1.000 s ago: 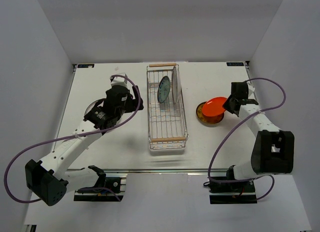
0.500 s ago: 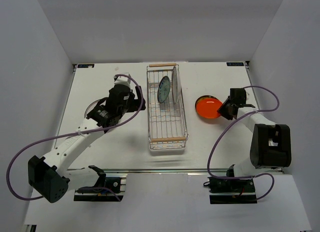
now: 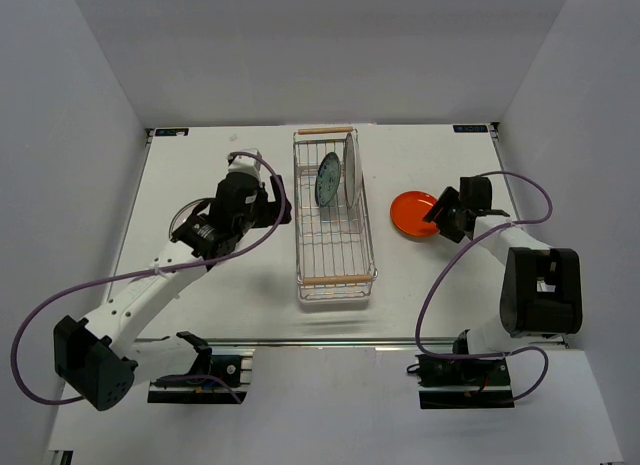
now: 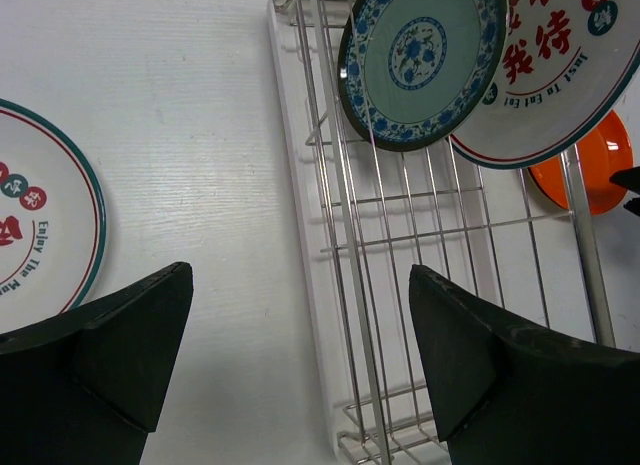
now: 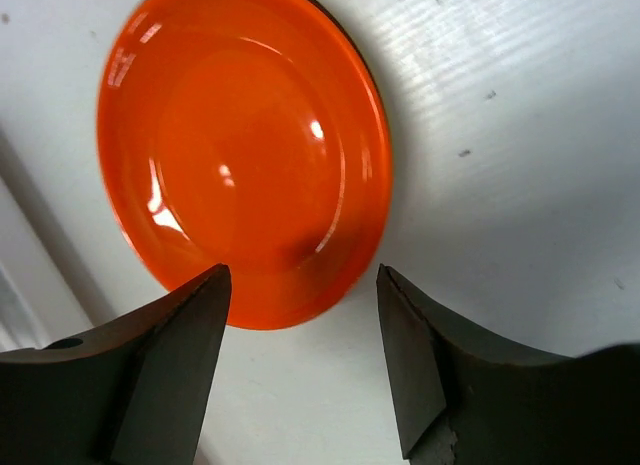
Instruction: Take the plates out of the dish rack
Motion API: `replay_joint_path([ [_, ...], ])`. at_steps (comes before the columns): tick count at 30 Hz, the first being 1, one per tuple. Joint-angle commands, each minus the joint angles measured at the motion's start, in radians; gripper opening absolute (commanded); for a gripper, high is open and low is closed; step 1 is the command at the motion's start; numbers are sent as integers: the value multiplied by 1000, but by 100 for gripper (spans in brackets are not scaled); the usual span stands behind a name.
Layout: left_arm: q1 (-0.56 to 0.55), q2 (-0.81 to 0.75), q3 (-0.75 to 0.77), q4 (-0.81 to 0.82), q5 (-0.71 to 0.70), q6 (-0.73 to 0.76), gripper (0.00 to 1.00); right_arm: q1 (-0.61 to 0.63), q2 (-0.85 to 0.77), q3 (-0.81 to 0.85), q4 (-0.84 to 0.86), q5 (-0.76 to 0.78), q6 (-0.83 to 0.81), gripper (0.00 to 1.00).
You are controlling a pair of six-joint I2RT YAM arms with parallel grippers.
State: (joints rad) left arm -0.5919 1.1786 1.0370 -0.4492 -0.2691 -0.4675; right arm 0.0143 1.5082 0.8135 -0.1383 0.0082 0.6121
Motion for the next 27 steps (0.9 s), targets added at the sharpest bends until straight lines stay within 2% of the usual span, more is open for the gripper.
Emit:
replay_joint_path([
  [1, 1, -79, -26, -14, -10, 0, 98, -1, 14, 65, 29, -48, -15, 66],
  [2, 1, -91, -32, -16, -15, 0, 98, 0, 6, 78, 19, -24, -15, 67],
  [4, 1, -117, -46, -22, -35, -3, 98, 0, -49, 96, -26, 31, -40, 79],
  [5, 1, -123, -54, -22, -41, -3, 98, 6, -77, 107, -41, 53, -51, 89],
  [10, 1, -154, -107, -28, -85, -26, 98, 65, -241, 297, -167, 124, -159, 89],
  [14, 1, -165, -117, -39, -104, -33, 98, 238, -261, 493, -210, 137, -261, 89],
  [18, 1, -185, -135, -54, -148, -54, 98, 476, -171, 718, -283, 220, -345, 89],
  [20, 1, -194, -147, -55, -156, -59, 98, 538, -91, 778, -309, 266, -402, 89],
  [21, 1, -195, -150, -55, -157, -60, 98, 623, -56, 814, -325, 283, -420, 89],
  [27, 1, -200, -163, -86, -173, -100, 98, 769, 265, 1160, -463, 453, -466, 89],
])
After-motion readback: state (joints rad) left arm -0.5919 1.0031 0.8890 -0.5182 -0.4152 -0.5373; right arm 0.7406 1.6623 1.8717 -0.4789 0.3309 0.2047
